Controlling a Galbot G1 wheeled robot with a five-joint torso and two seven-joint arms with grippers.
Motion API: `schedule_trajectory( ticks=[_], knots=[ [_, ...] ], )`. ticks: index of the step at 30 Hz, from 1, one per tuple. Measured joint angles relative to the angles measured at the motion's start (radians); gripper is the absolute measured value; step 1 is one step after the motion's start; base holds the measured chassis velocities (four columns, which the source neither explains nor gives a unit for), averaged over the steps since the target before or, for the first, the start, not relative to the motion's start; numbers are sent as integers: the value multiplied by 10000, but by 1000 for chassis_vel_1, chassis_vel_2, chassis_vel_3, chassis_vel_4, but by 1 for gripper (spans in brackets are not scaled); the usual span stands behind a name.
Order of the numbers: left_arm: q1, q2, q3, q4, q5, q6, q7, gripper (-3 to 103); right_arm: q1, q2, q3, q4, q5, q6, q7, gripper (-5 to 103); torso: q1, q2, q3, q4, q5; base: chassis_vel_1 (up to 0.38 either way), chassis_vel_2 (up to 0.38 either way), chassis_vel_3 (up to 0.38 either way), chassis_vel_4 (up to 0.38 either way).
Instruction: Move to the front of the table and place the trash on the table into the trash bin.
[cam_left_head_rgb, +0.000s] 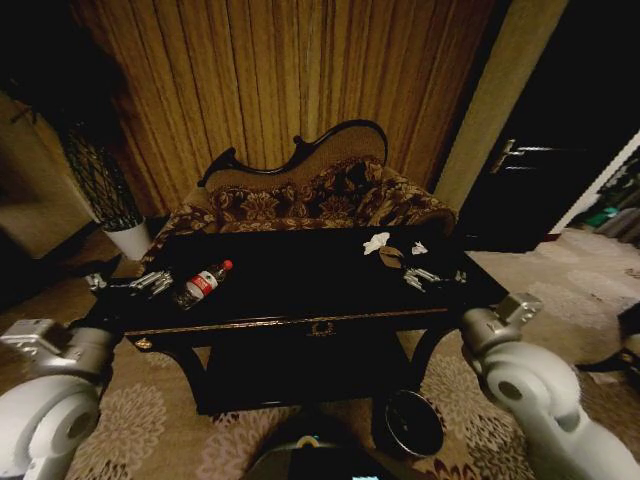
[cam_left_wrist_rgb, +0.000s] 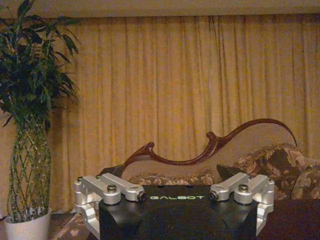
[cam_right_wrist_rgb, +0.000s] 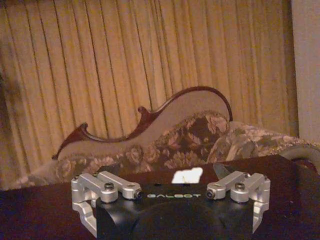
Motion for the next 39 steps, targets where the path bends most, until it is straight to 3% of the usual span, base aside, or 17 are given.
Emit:
schedule_trajectory(
  ticks=[7, 19, 39],
  knots=[
    [-45, -23, 48, 0, 12, 171, 0, 100, 800, -799, -288, -994, 618, -699, 148, 100, 0, 0, 0, -1, -2, 0, 0, 0, 0],
    [-74, -39, 66, 1, 23, 299, -146, 100, 2685, -1871, -1430, -3644, 1431, -724, -550, 100, 1, 0, 0, 0, -2, 0, 0, 0, 0],
    [-355, -72, 608, 0, 238, 465, -285, 100, 4768, -1481, -3597, -5670, 529, -675, -661, 100, 0, -1, 0, -1, -2, 0, 0, 0, 0]
  ],
)
